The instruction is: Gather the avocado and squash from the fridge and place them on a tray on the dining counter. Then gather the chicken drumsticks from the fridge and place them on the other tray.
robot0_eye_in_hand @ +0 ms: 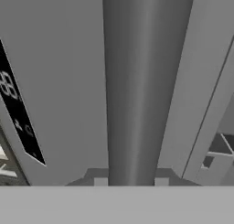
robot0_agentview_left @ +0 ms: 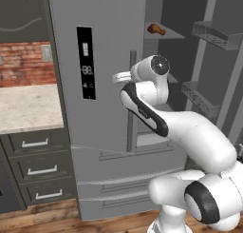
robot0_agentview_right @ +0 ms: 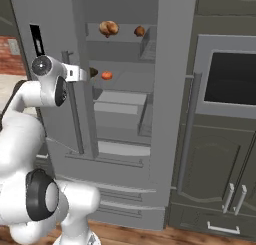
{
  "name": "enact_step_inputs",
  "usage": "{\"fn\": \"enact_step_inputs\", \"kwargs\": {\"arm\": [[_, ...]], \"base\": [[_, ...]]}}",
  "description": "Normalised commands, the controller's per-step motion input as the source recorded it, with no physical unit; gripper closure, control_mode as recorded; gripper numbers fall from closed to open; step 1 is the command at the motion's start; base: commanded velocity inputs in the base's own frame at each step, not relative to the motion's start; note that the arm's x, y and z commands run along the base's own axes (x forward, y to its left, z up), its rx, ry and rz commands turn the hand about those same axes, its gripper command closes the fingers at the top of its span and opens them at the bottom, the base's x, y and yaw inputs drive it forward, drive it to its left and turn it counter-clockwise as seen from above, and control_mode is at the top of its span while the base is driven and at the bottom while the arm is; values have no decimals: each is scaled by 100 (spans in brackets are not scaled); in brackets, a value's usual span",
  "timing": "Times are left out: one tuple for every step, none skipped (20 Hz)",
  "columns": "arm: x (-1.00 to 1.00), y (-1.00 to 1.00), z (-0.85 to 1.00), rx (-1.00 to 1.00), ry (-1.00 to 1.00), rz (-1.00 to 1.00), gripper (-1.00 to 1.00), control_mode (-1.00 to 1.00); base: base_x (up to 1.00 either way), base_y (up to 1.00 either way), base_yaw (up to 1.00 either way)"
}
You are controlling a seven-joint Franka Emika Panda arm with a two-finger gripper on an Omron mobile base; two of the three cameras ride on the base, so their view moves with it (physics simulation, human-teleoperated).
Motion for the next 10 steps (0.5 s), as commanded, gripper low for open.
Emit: {"fn": "enact_step_inputs", "kwargs": {"arm": [[-100, 64, 0, 0, 0, 10, 100, -100], [-96, 63, 0, 0, 0, 9, 100, -100], [-99, 63, 0, 0, 0, 10, 100, -100], [-100, 63, 0, 0, 0, 9, 100, -100], [-100, 64, 0, 0, 1, 8, 100, -100], [-94, 68, 0, 0, 2, 8, 100, -100], [-91, 71, 1, 0, 4, 7, 100, -100], [-89, 72, 3, 0, 5, 7, 100, -100], [-89, 73, 3, 0, 6, 7, 100, -100], [-91, 73, 5, 0, 6, 7, 100, -100]], "base": [[0, 0, 0], [0, 0, 0], [0, 0, 0], [0, 0, 0], [0, 0, 0], [0, 0, 0], [0, 0, 0], [0, 0, 0], [0, 0, 0], [0, 0, 0]]}}
